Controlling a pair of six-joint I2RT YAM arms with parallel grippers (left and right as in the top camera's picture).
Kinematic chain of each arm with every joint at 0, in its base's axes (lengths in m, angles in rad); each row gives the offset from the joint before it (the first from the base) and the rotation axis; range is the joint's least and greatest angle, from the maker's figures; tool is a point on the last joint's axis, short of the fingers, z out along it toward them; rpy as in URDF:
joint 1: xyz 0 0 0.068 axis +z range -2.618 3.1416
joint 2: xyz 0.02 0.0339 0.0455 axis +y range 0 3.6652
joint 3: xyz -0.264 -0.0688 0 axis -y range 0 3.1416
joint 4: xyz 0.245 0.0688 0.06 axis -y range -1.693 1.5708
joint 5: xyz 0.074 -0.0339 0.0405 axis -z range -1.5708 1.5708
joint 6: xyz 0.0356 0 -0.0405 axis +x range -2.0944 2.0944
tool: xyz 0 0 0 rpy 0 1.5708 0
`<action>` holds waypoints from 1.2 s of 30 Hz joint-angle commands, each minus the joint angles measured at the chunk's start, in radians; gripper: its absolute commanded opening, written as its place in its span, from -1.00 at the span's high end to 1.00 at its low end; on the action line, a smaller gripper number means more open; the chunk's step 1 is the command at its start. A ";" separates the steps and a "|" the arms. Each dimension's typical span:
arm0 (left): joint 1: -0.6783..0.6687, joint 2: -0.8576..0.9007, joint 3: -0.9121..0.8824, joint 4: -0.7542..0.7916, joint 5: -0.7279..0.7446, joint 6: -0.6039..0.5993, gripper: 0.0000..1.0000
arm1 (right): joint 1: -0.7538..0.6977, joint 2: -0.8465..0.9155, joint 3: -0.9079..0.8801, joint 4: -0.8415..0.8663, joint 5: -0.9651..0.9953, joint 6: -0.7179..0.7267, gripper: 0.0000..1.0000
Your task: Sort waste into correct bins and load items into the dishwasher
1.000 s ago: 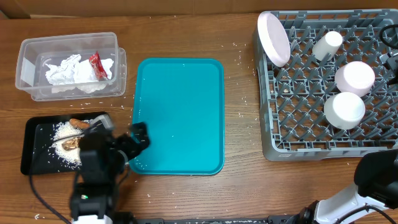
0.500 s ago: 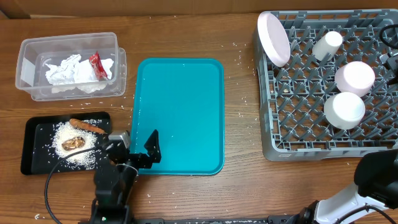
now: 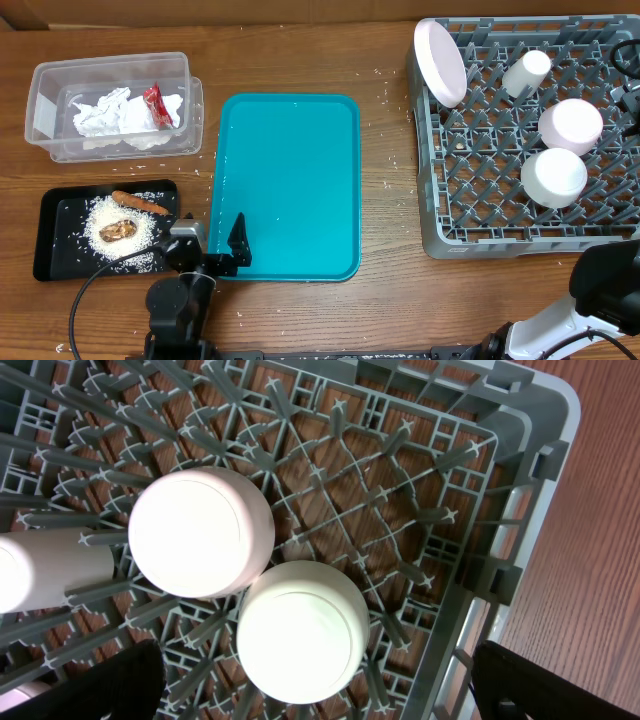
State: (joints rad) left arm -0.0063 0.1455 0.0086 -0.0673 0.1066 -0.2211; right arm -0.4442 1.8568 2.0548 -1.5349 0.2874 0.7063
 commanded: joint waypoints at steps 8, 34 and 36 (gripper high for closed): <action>0.047 -0.142 -0.004 -0.003 -0.029 0.034 -0.99 | 0.000 -0.014 0.002 0.005 0.007 0.000 -1.00; 0.047 -0.141 -0.004 -0.003 -0.029 0.034 -1.00 | 0.000 -0.014 0.002 0.005 0.007 0.000 -1.00; 0.047 -0.141 -0.004 -0.003 -0.029 0.034 -1.00 | 0.000 -0.014 0.002 0.005 0.007 0.000 -1.00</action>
State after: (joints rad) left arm 0.0338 0.0170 0.0086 -0.0677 0.0917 -0.2058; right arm -0.4442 1.8568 2.0548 -1.5352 0.2878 0.7063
